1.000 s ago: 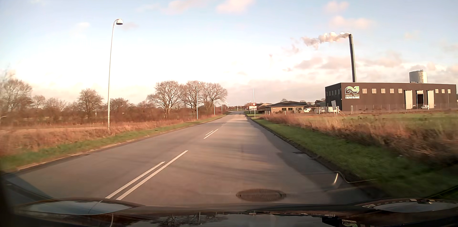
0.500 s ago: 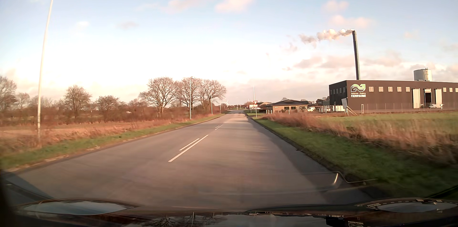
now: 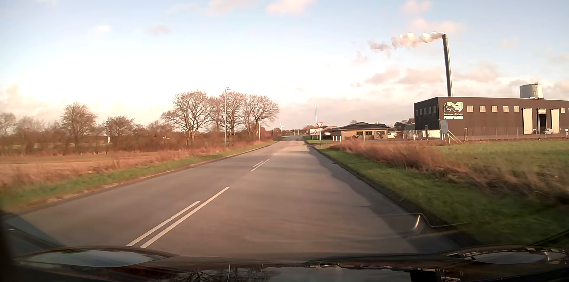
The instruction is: Follow the waypoints while adhering to traffic rules and regulations
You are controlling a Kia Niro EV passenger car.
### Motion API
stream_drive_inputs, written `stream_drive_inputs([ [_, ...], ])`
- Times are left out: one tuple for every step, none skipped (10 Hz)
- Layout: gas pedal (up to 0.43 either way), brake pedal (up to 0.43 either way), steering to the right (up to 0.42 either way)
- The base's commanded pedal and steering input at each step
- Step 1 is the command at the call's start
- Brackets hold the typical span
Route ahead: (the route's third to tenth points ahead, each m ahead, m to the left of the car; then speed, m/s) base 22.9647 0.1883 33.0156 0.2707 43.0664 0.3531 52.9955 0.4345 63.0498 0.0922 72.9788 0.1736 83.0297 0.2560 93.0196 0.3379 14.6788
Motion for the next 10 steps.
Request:
stream_drive_inputs([
  [0.110,0.000,0.000],
  [0.118,0.000,0.000],
  [0.118,0.000,-0.001],
  [0.118,0.000,-0.001],
  [0.118,0.000,-0.001],
  [0.118,0.000,-0.001],
  [0.118,0.000,-0.001],
  [0.118,0.000,-0.001],
  [0.118,0.000,-0.001],
  [0.118,0.000,-0.001],
])
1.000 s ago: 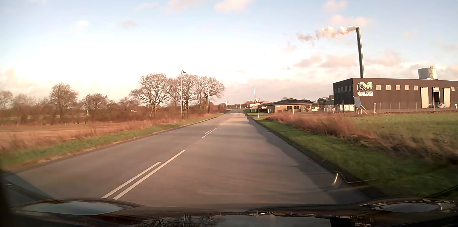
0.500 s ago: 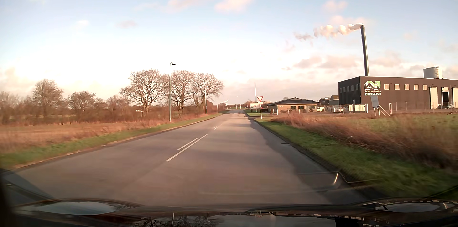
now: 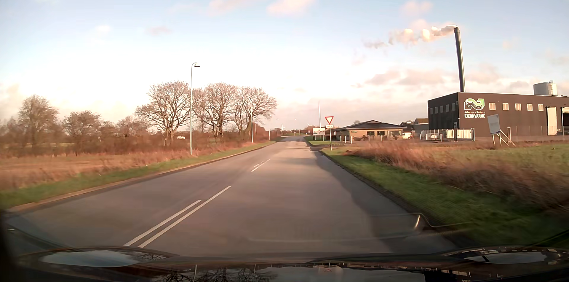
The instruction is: Follow the waypoints while adhering to traffic rules and regulations
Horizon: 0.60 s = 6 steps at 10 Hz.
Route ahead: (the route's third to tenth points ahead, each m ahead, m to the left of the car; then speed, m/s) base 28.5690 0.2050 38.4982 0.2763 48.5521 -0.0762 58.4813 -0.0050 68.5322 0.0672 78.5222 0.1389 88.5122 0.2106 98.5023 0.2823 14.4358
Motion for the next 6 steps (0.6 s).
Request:
stream_drive_inputs([
  [0.118,0.000,-0.001],
  [0.118,0.000,-0.001],
  [0.118,0.000,-0.001],
  [0.118,0.000,0.000],
  [0.118,0.000,0.000],
  [0.118,0.000,0.000],
])
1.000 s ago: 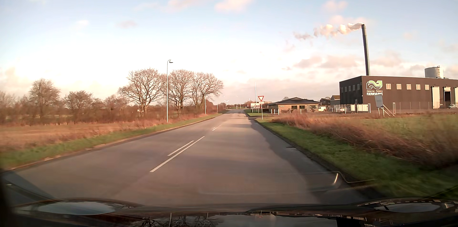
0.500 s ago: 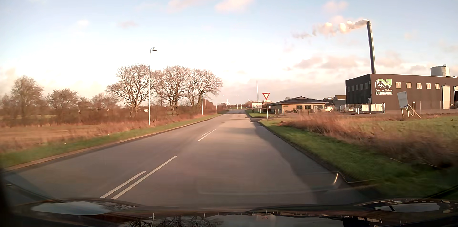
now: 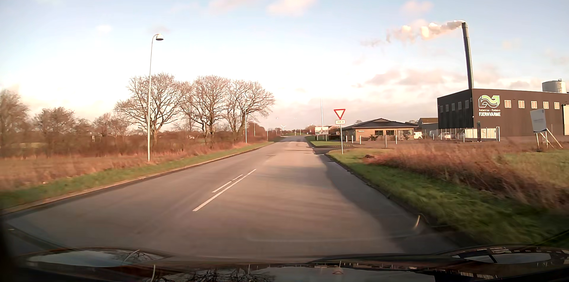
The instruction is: Follow the waypoints while adhering to traffic rules and regulations
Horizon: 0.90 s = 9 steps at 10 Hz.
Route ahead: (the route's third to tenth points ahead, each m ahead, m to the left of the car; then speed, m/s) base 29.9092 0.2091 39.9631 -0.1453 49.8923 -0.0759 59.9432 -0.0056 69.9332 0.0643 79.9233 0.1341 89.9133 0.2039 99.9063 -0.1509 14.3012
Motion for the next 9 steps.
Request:
stream_drive_inputs([
  [0.118,0.000,0.000],
  [0.118,0.000,0.000],
  [0.118,0.000,0.000],
  [0.118,0.000,0.000],
  [0.118,0.000,0.000],
  [0.118,0.000,0.000],
  [0.118,0.000,0.000],
  [0.118,0.000,0.000],
  [0.118,0.000,0.000],
])
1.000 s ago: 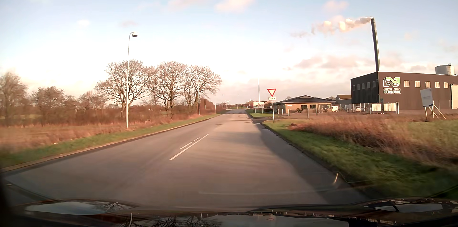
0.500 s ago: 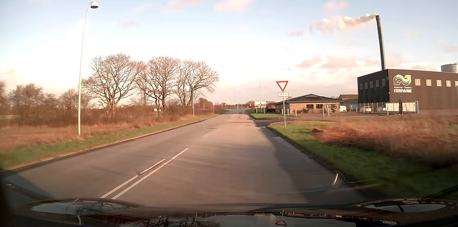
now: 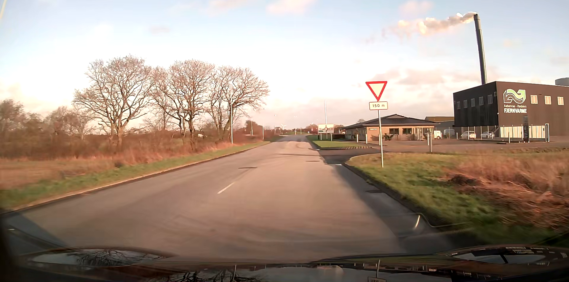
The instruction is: Follow the waypoints while adhering to traffic rules and regulations
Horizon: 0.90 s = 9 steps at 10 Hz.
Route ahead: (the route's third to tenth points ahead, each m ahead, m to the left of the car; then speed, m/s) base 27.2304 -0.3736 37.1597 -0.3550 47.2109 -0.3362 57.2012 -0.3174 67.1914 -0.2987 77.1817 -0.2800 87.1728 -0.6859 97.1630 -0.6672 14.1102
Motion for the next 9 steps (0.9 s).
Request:
stream_drive_inputs([
  [0.118,0.000,0.000],
  [0.118,0.000,0.000],
  [0.118,0.000,0.000],
  [0.118,0.000,0.000],
  [0.118,0.000,0.000],
  [0.118,0.000,0.000],
  [0.118,0.000,0.000],
  [0.118,0.000,0.000],
  [0.118,0.000,0.000],
])
